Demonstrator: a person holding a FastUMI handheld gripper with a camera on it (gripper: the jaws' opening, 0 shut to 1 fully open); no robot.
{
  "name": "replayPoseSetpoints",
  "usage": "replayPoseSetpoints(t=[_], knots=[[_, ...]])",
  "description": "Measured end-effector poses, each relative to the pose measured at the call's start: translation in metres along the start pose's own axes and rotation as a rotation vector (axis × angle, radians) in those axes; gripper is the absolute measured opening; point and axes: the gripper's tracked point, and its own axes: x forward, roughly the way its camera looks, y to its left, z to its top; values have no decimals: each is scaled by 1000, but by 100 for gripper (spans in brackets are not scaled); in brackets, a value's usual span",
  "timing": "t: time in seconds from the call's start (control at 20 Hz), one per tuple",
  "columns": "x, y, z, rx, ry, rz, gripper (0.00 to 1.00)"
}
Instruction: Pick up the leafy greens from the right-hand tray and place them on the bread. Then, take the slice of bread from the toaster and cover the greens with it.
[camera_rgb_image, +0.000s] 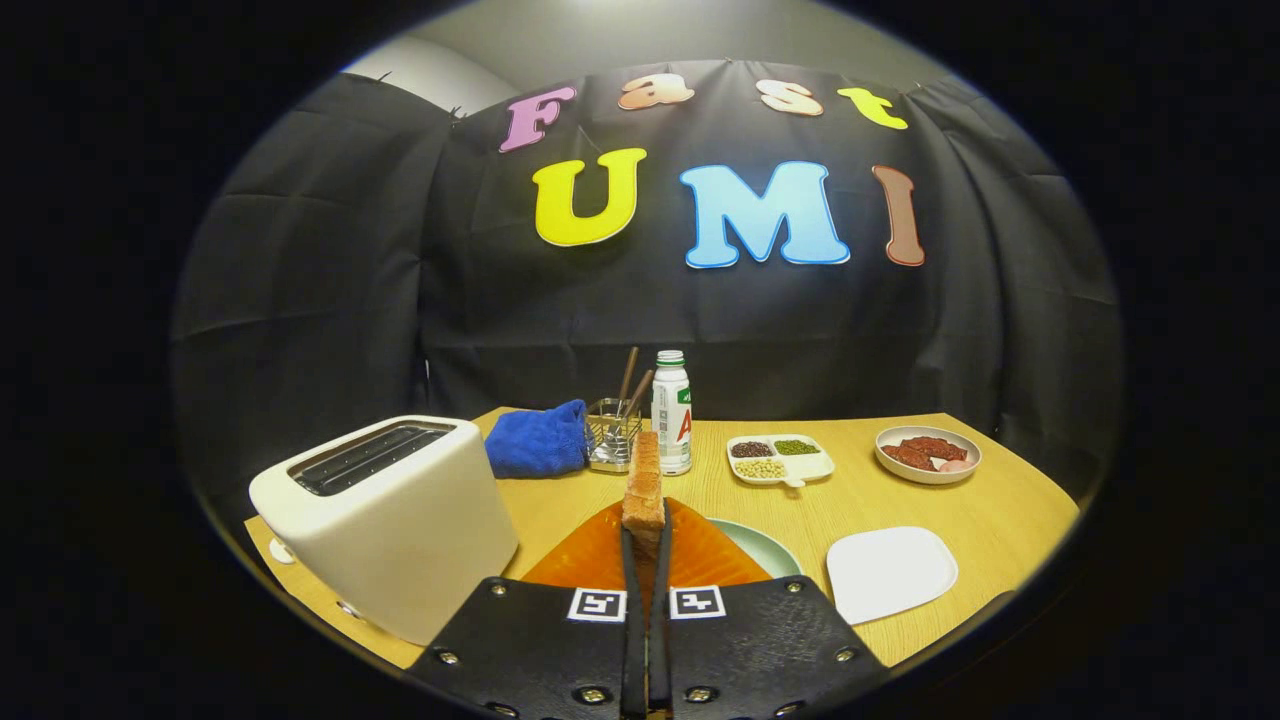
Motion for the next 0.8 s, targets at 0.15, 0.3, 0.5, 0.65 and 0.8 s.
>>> replayPoseSetpoints(t=[0.15,0.3,0.5,0.65,0.8], knots=[[10,16,-9,47,9,44,2],[17,20,-18,46,20,51,2],[23,16,-31,51,44,48,3],[23,4,-37,48,55,31,6],[24,-13,-41,-7,51,-23,13]])
